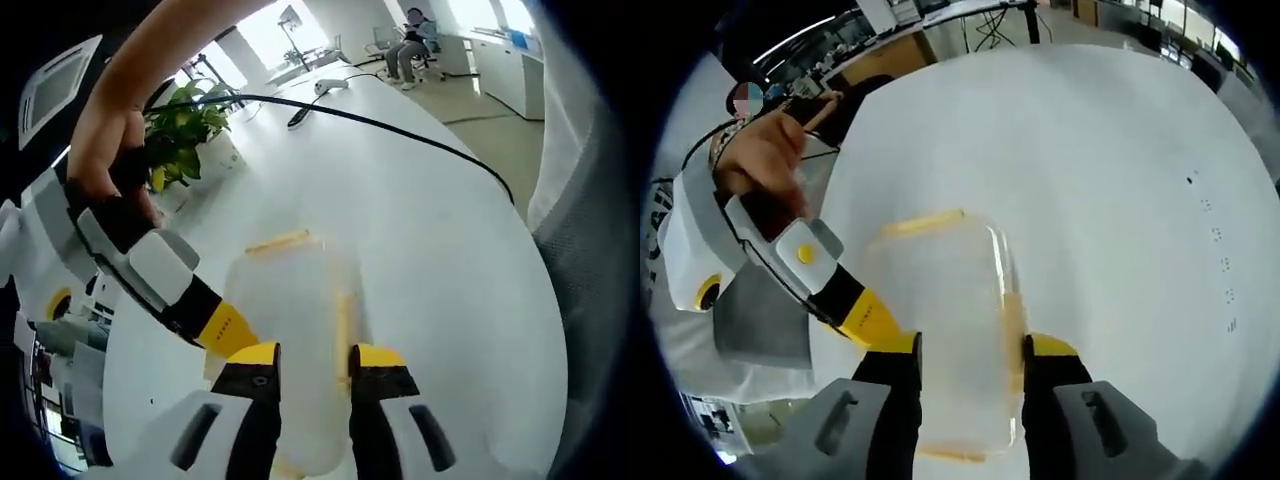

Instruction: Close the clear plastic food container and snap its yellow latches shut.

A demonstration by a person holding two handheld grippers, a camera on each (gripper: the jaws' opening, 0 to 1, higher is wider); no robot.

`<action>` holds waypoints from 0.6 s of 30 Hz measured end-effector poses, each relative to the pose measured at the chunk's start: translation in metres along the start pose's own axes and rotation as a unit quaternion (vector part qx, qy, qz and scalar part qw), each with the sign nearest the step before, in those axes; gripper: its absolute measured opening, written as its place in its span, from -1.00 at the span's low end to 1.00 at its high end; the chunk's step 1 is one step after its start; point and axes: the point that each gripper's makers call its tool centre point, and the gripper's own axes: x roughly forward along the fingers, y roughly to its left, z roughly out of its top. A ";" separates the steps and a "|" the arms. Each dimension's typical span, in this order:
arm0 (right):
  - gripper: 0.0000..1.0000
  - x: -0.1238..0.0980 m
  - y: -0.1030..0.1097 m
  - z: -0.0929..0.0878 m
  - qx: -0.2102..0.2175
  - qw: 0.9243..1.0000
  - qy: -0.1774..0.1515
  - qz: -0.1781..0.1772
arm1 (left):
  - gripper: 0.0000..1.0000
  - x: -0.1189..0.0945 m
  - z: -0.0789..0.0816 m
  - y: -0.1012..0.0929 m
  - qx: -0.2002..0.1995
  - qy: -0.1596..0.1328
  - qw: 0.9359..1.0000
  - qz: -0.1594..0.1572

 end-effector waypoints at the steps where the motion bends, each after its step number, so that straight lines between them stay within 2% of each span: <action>1: -0.31 0.000 0.000 0.000 -0.002 1.000 0.002 0.000 | -0.63 0.000 0.000 0.000 0.000 0.001 1.000 0.000; 12: -0.37 0.005 0.002 -0.002 -0.014 1.000 0.014 0.002 | -0.62 0.000 -0.001 0.000 0.007 0.005 1.000 0.001; 15: -0.33 0.006 0.002 -0.002 -0.007 1.000 0.013 0.002 | -0.62 0.000 -0.001 0.000 0.008 0.005 1.000 0.002; 18: -0.28 0.006 0.002 -0.002 -0.016 1.000 0.008 -0.005 | -0.61 -0.001 -0.001 0.000 0.006 0.004 1.000 0.006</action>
